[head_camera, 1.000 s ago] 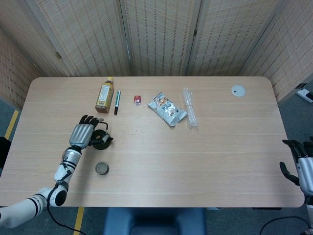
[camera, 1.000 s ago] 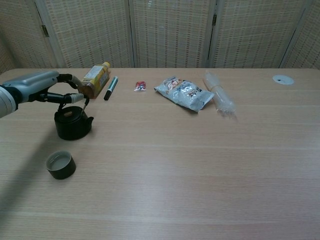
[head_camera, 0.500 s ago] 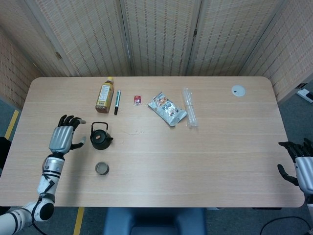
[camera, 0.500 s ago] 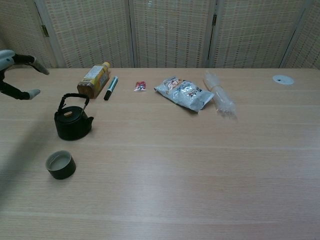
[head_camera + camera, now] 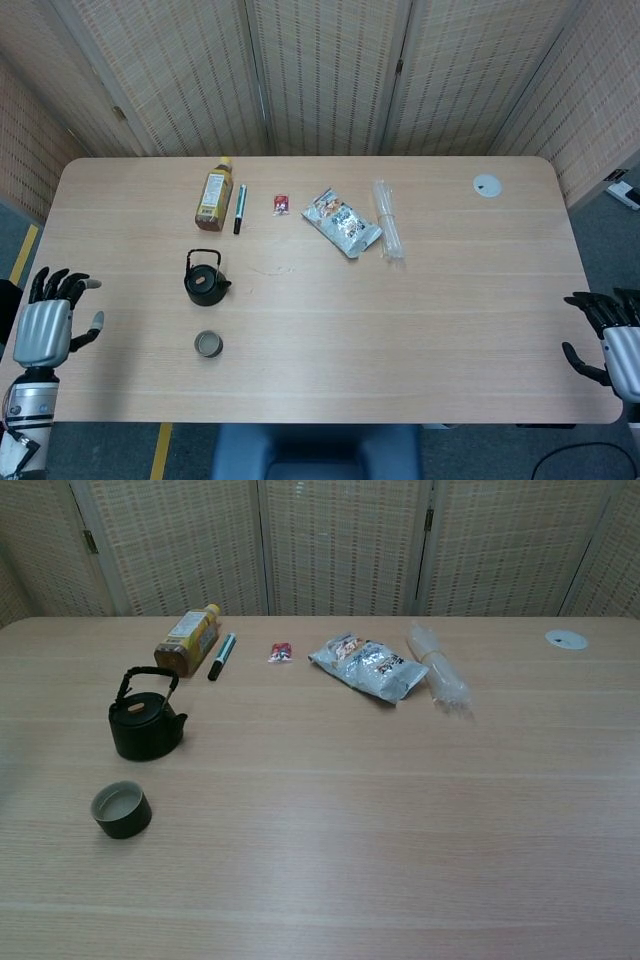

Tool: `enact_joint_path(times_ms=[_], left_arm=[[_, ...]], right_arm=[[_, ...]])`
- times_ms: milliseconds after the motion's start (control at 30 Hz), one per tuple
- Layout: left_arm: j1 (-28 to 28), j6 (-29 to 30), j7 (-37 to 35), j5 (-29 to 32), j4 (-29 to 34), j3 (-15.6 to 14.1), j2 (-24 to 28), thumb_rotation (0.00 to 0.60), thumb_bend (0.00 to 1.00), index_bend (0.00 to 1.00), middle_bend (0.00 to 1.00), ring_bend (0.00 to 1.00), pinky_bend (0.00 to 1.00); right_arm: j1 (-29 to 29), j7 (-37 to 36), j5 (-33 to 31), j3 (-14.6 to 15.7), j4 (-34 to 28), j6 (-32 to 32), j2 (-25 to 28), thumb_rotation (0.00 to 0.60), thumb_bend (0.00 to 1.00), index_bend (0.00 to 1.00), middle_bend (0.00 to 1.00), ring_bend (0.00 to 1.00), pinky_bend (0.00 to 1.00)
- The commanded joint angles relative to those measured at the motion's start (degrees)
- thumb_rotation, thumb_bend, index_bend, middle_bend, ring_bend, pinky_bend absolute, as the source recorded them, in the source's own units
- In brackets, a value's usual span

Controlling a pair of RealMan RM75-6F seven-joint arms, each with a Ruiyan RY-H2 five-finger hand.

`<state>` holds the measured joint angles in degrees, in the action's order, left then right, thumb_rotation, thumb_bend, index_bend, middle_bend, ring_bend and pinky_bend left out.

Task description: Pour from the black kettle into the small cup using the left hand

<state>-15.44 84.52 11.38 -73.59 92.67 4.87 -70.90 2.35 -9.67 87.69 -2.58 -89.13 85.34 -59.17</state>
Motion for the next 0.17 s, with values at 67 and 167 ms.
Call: enact_joint_path(times_ms=[67, 167], left_arm=[[2.9, 2.6, 0.8, -2.4, 1.4, -2.4, 1.1, 0.600, 0.44, 0.35, 0.29, 0.16, 0.01], [4.3, 3.9, 1.0, -3.5, 1.0, -3.0, 0.7, 0.600, 0.44, 0.35, 0.29, 0.17, 0.01]], right_arm=[[-0.5, 0.2, -0.1, 0.4, 0.4, 0.2, -0.5, 0.600, 0.38, 0.21, 0.22, 0.17, 0.05], [-0.3, 0.3, 0.0, 0.3, 0.6, 0.2, -0.9, 0.600, 0.38, 0.21, 0.22, 0.18, 0.05]])
